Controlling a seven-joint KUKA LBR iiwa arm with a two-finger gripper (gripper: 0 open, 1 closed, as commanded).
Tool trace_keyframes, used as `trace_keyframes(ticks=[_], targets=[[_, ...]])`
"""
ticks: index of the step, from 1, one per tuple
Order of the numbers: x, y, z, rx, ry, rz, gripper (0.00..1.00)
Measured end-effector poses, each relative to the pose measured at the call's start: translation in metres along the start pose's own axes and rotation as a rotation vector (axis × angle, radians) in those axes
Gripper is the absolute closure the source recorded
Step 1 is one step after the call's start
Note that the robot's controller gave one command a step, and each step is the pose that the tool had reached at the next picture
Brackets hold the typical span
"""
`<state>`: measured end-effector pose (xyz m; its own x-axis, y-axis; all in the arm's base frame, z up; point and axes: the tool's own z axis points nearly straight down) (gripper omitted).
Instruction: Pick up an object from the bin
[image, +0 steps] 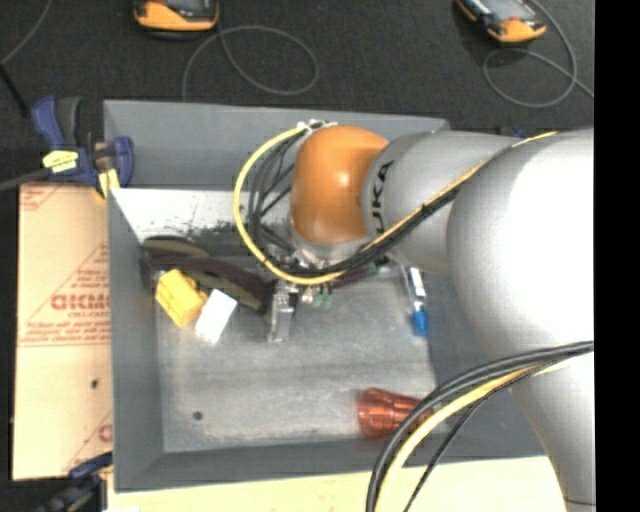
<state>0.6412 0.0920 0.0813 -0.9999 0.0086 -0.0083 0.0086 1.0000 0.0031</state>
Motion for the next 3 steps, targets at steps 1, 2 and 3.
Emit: trace_keyframes(ticks=[1, 2, 3], targets=[[-0.007, 0.006, 0.031, 0.002, 0.022, 0.080, 0.00], [-0.004, 0.018, 0.013, -0.001, -0.003, 0.142, 0.00], [-0.002, 0.084, 0.011, 0.003, 0.017, 0.225, 0.00]])
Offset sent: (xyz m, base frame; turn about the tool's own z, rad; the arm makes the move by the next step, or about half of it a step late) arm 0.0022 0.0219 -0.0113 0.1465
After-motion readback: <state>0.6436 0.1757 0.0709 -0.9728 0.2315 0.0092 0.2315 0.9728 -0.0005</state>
